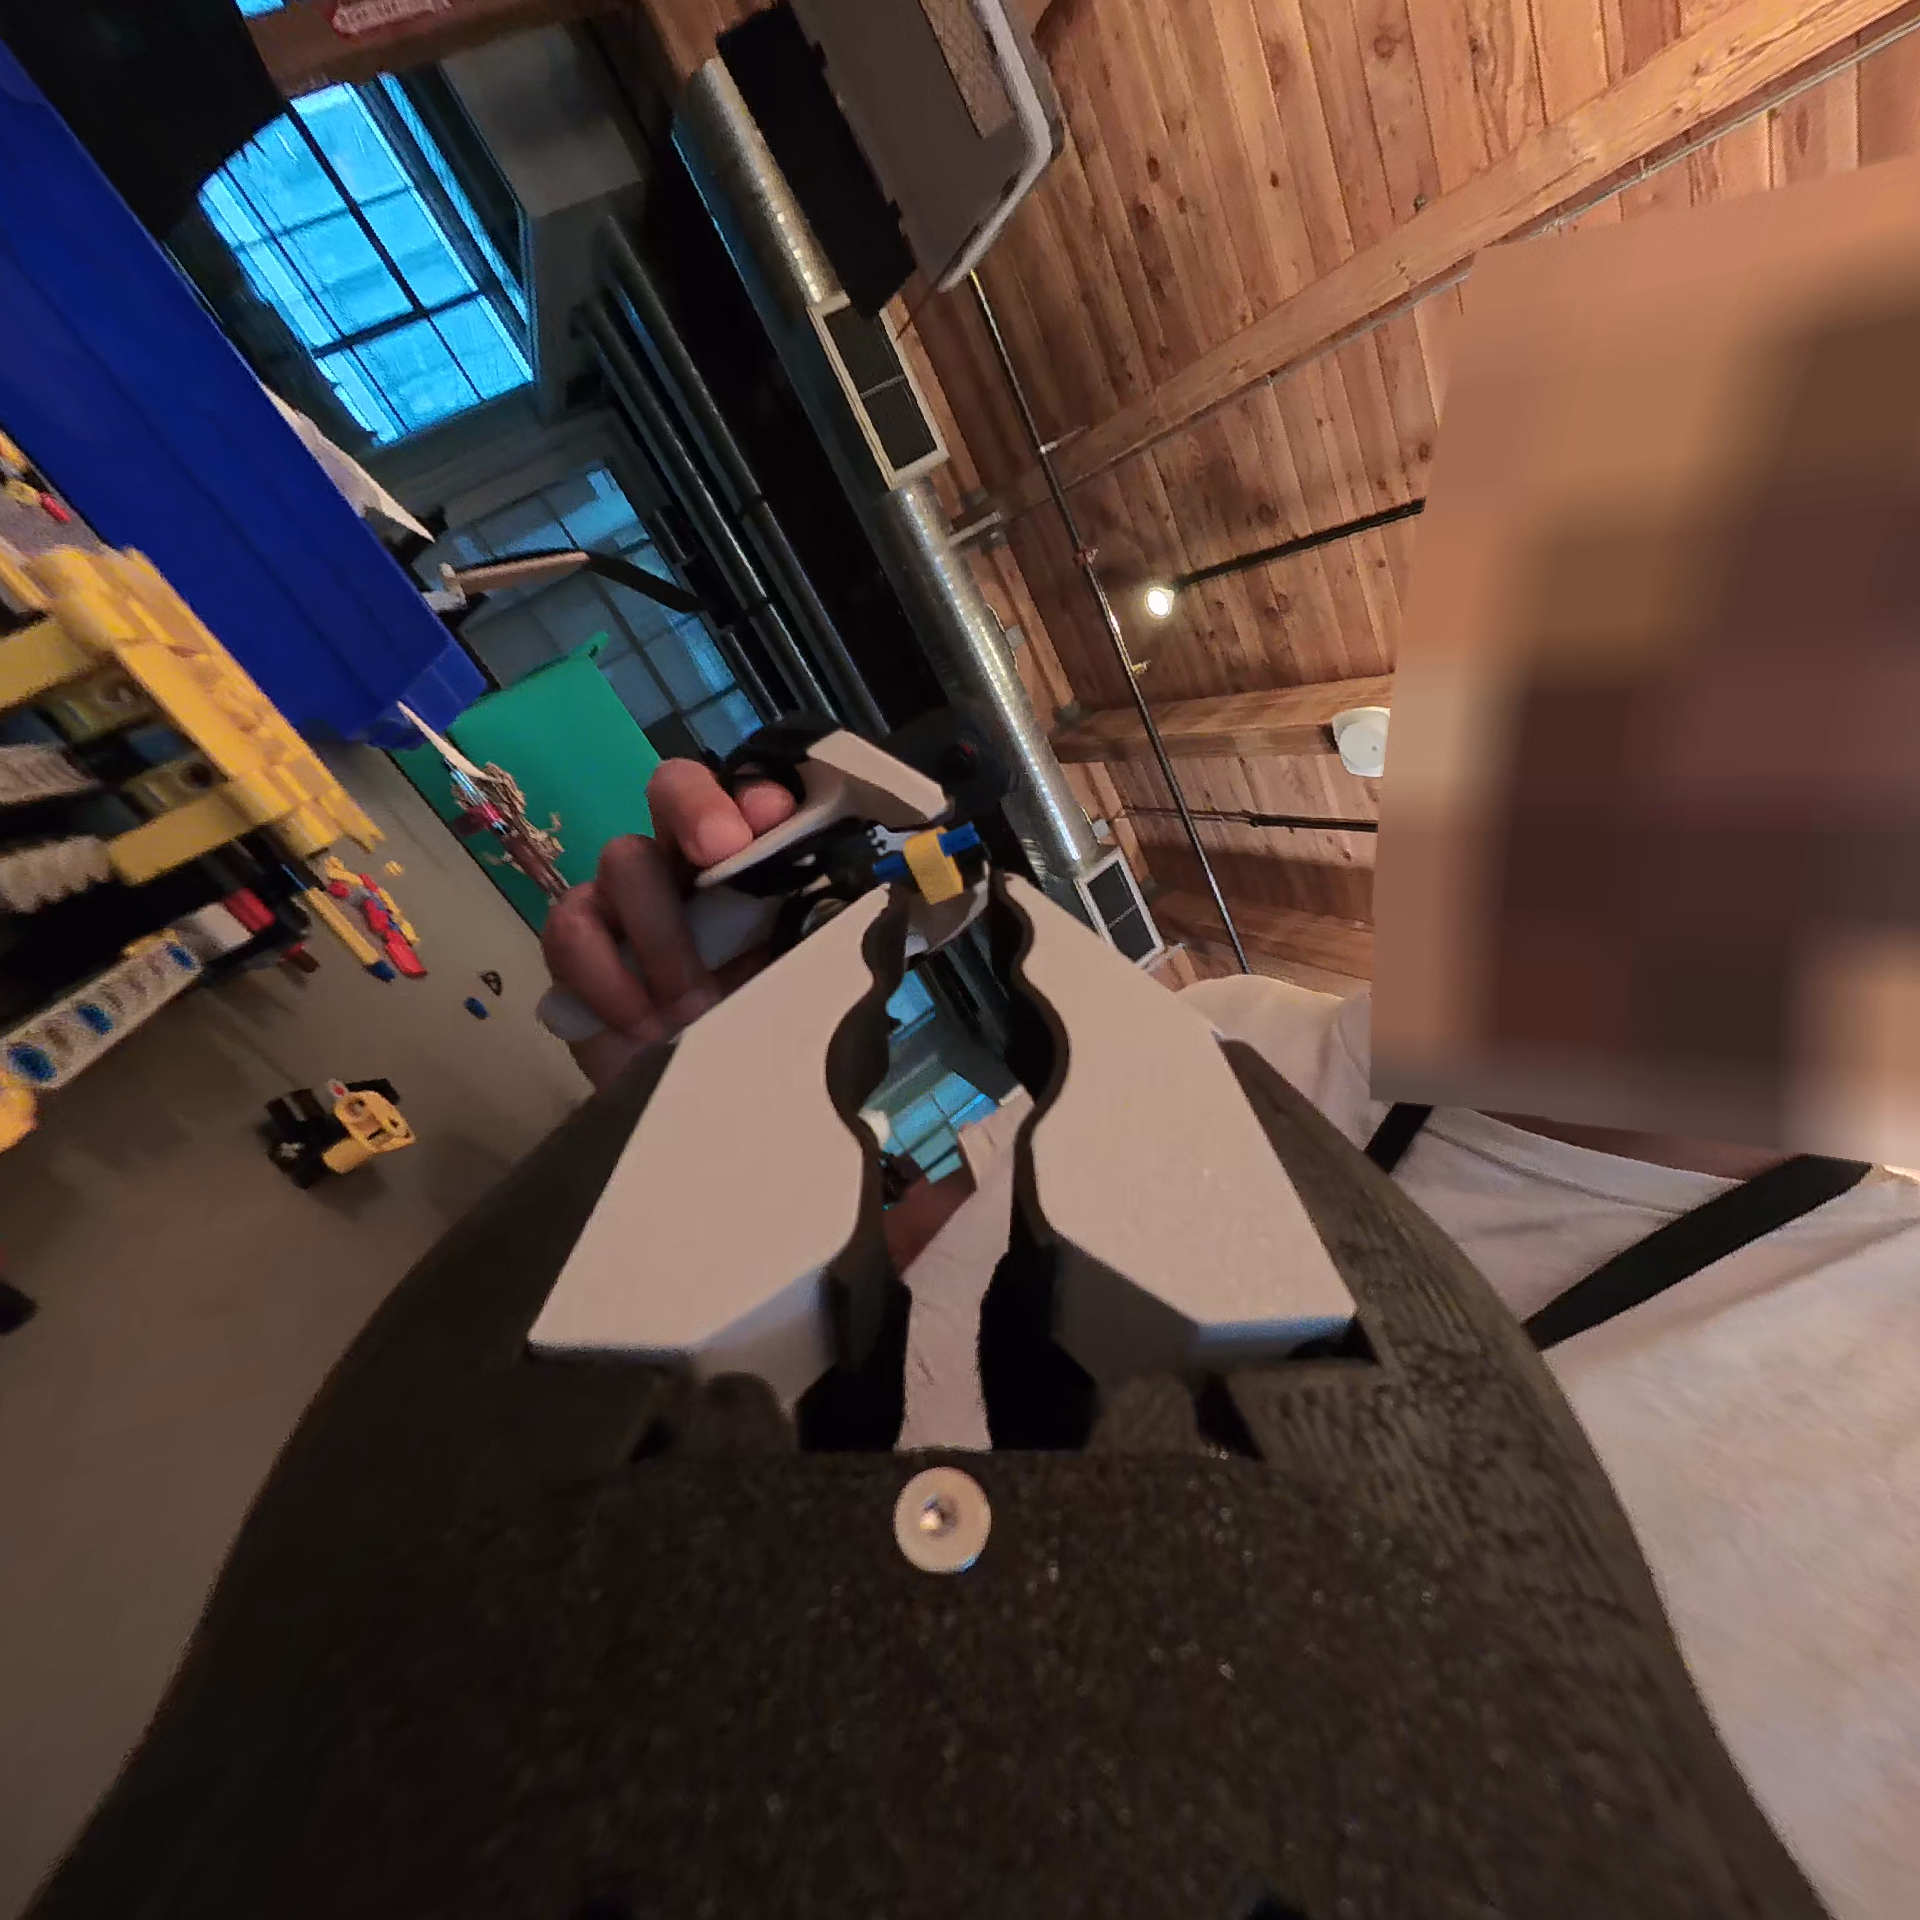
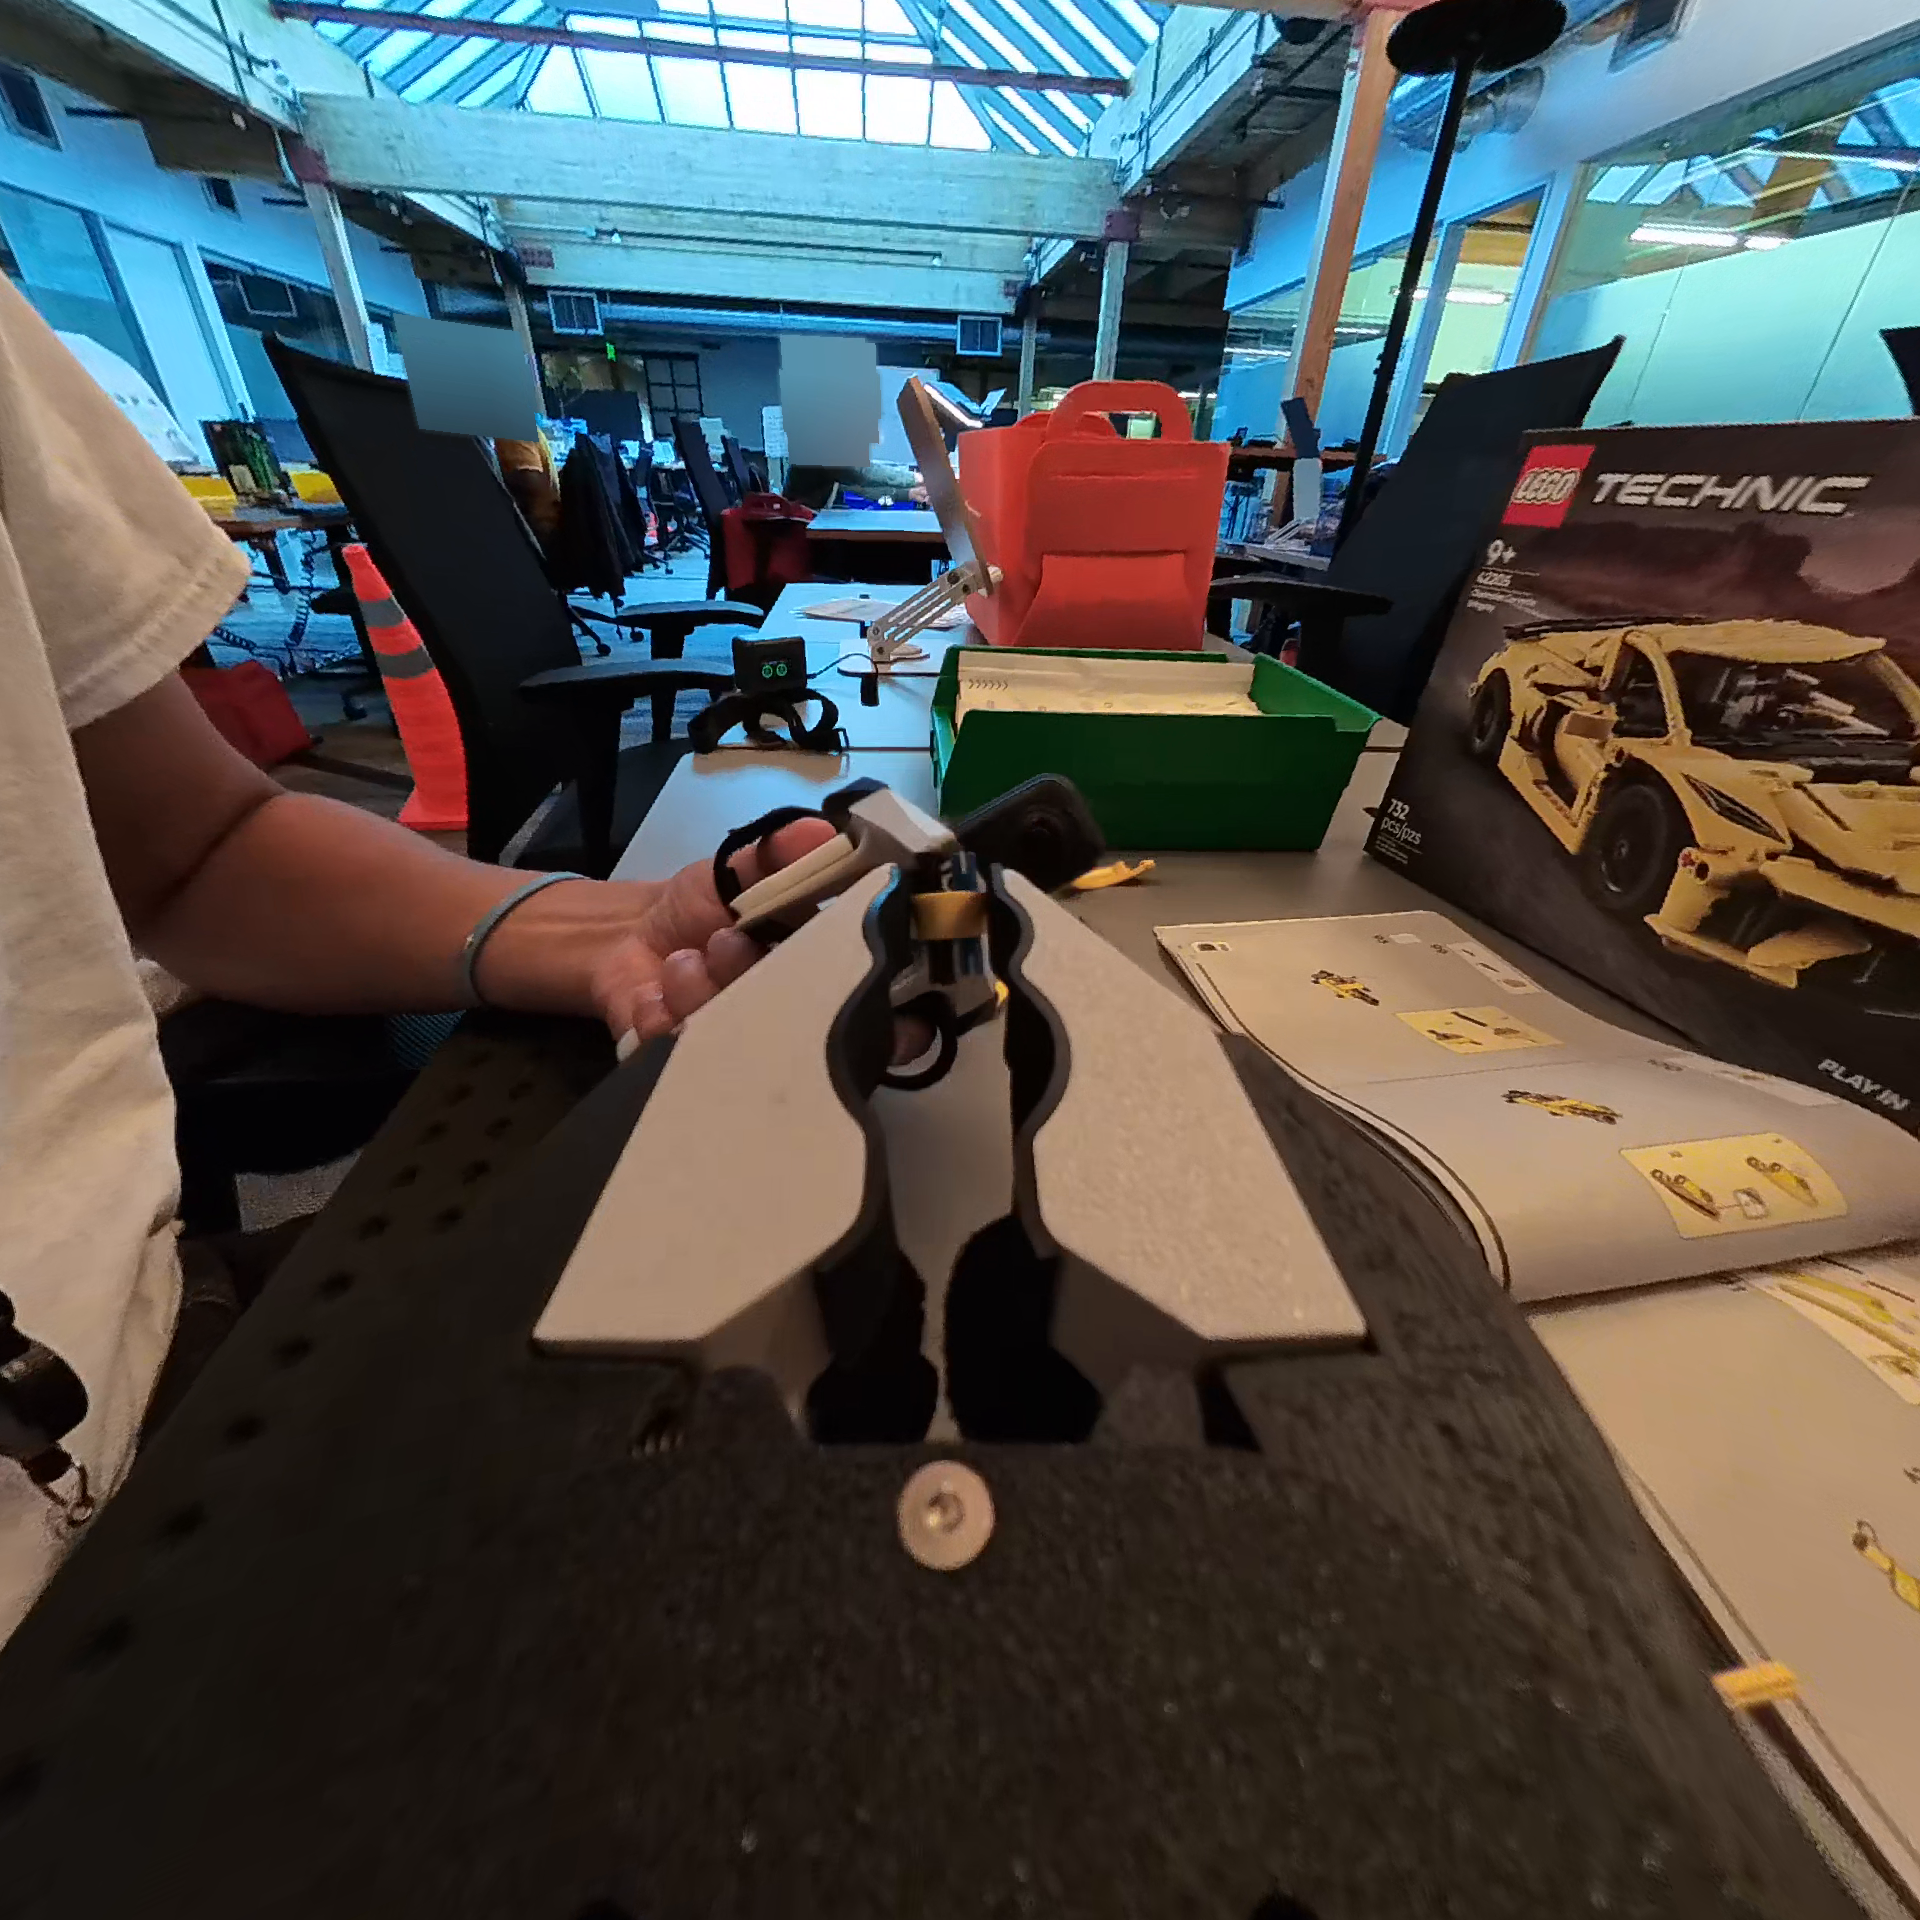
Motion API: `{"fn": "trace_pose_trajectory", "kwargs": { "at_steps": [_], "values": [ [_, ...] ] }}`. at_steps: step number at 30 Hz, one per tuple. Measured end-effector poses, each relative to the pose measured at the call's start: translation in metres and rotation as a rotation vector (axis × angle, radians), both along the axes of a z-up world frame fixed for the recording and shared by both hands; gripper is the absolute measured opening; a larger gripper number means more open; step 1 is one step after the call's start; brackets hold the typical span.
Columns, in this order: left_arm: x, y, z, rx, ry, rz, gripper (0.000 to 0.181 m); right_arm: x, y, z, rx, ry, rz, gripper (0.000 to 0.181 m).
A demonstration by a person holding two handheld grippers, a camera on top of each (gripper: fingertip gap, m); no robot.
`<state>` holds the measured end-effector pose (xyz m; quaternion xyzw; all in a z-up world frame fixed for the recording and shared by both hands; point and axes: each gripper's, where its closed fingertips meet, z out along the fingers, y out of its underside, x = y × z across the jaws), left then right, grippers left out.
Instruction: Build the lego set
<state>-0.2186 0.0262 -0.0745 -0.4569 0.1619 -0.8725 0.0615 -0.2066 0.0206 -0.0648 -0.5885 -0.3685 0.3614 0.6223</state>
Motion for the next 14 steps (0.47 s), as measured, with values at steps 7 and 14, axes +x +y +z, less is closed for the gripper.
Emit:
{"fn": "trace_pose_trajectory", "kwargs": {
  "at_steps": [7,14],
  "values": [
    [0.001,0.004,-0.004,0.073,0.049,0.078,0.014,0.016,-0.005,-0.006,-0.026,-0.016,-0.027,0.013],
    [0.016,-0.021,-0.013,0.218,0.129,0.034,0.014,0.012,-0.016,-0.013,0.06,-0.077,-0.033,0.013]
  ]
}}
